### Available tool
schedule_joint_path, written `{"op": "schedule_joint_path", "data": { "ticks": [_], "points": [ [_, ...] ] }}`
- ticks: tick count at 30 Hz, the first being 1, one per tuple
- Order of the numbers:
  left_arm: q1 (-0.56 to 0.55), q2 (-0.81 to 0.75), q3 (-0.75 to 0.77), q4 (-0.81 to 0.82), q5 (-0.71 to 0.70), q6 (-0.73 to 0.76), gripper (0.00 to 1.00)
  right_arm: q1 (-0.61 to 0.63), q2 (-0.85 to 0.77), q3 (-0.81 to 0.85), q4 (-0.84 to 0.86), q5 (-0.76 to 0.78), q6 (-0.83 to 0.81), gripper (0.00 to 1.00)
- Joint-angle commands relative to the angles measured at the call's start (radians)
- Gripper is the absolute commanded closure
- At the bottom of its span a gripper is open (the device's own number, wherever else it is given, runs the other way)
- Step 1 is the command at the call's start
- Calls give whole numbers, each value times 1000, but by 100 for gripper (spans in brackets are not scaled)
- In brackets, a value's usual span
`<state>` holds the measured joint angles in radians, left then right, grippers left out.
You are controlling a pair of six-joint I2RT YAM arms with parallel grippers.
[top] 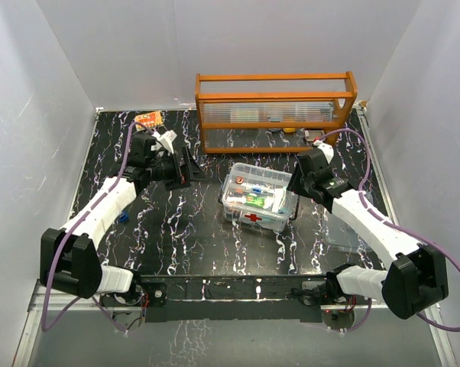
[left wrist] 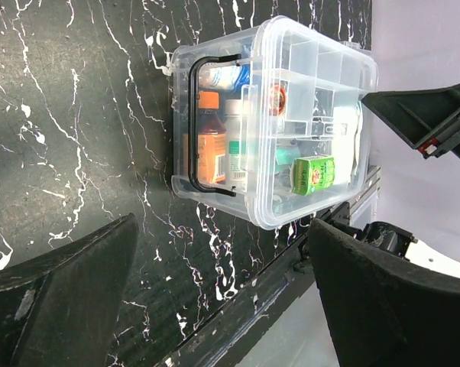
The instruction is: Organize the medicine kit
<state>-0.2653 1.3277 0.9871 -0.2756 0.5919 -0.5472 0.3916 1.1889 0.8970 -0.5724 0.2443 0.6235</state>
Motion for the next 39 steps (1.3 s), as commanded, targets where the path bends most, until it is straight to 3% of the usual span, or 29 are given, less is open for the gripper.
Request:
{"op": "schedule_joint_path", "data": {
  "ticks": [1, 7, 15, 24, 32, 39],
  "points": [
    [-4, 28, 8, 23, 48, -9, 10, -5, 11, -1, 40, -5, 27, 67],
    [-5, 67, 11, 13, 45, -9, 12, -4, 18, -2, 56, -103, 53, 74],
    [-4, 76, 12, -48, -92, -8, 15, 14, 50, 8, 109, -213, 134, 76],
    [-4, 69, -2, -83, -246, -8, 17, 192, 149, 53, 166, -129, 270, 75],
    [-1, 55, 10, -137, -338, 20, 19, 257, 204, 138, 147, -86, 299, 62],
    [1, 56, 13, -154, -360, 35, 27, 260, 165, 176, 106, -27, 252, 47]
  ]
}}
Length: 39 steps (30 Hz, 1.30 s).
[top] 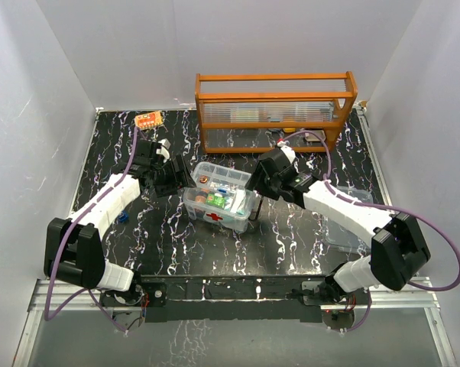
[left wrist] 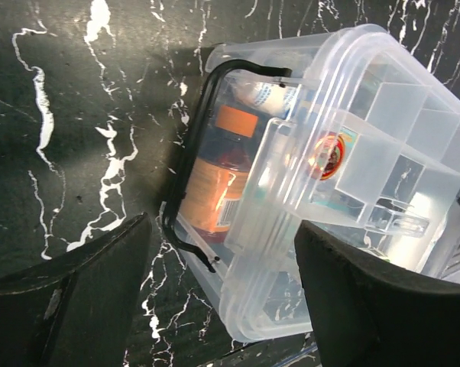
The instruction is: Organize the medicine kit
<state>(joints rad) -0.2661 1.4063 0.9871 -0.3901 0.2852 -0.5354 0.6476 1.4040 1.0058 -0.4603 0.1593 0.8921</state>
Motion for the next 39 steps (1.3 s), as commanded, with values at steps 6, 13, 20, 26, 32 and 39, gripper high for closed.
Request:
{"op": "schedule_joint_path", "data": {
  "ticks": [6, 13, 20, 26, 32, 39],
  "points": [
    [6, -21, 27, -52, -55, 39, 27, 1, -149, 66, -43, 150, -90, 38],
    [5, -28, 48, -76, -44, 53, 26, -69, -279, -37, -154, 430, -116, 29],
    [6, -59, 92, -120, -40, 66, 24, -408, -308, -140, -181, 439, -178, 14],
    [6, -94, 124, -153, -38, 84, 21, -769, -251, -201, -129, 299, -175, 8],
    [6, -90, 156, -182, -15, 101, 20, -973, -143, -227, -95, 330, -89, 3],
    [7, -56, 248, -240, 11, 143, 19, -1031, -67, -236, 0, 302, -154, 2]
  ]
}}
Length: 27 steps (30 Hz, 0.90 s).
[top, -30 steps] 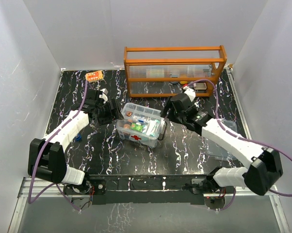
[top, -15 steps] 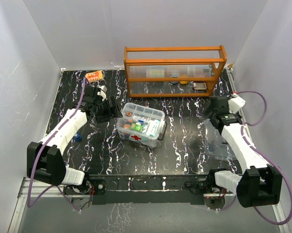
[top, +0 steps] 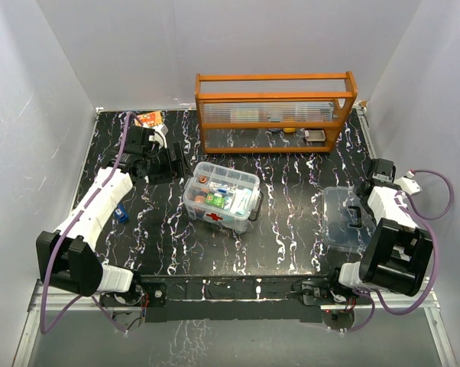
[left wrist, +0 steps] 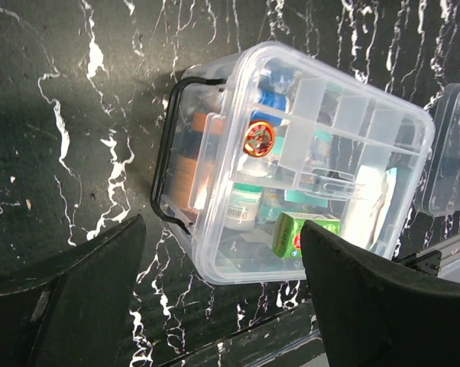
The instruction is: Organize the medicine kit
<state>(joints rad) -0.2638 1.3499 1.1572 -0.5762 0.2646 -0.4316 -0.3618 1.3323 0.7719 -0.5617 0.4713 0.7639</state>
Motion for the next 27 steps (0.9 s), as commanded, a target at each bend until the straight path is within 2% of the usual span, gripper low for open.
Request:
{"op": "schedule_joint_path", "data": {
  "ticks": [1, 9, 17, 27],
  "points": [
    [3, 5, 88, -57, 33, 44, 19, -24, 2, -12, 119, -31, -45, 2],
    [3, 14, 115, -53, 56, 55, 18, -46, 7, -76, 196, -148, -115, 2],
    [4, 14, 107, -59, 52, 68, 18, -57, 42, -89, 167, -323, -109, 2],
    [4, 14, 108, -59, 59, 73, 18, -57, 4, -18, 151, -83, -145, 2]
  ]
}}
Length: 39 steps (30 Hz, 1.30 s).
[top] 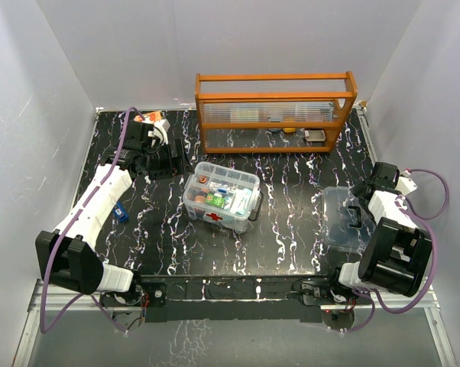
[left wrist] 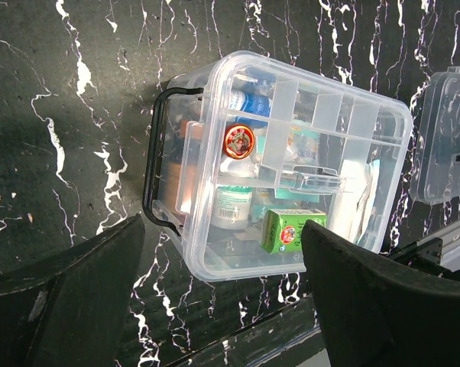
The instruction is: Organize the medicine kit
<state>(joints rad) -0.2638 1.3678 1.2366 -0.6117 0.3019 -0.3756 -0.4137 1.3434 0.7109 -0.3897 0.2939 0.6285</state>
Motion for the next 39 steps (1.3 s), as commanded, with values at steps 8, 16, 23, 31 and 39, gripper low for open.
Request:
{"op": "schedule_joint_path", "data": {
  "ticks": [8, 16, 23, 31, 39],
  "points": [
    [3, -4, 25, -26, 20, 20, 17, -5, -16, -16, 40, 128, 11, 2],
    [3, -4, 19, -27, 18, 23, 17, -23, 58, -36, 39, -65, 40, 2],
    [3, -6, 5, -15, 16, 18, 17, -12, -3, -104, 1, -264, 89, 2],
    [4, -4, -11, 15, 19, 7, 17, 261, -56, -108, -32, -157, 96, 10],
    [4, -7, -20, 25, 18, 6, 17, 489, 22, -23, -85, -34, 100, 22]
  ]
}}
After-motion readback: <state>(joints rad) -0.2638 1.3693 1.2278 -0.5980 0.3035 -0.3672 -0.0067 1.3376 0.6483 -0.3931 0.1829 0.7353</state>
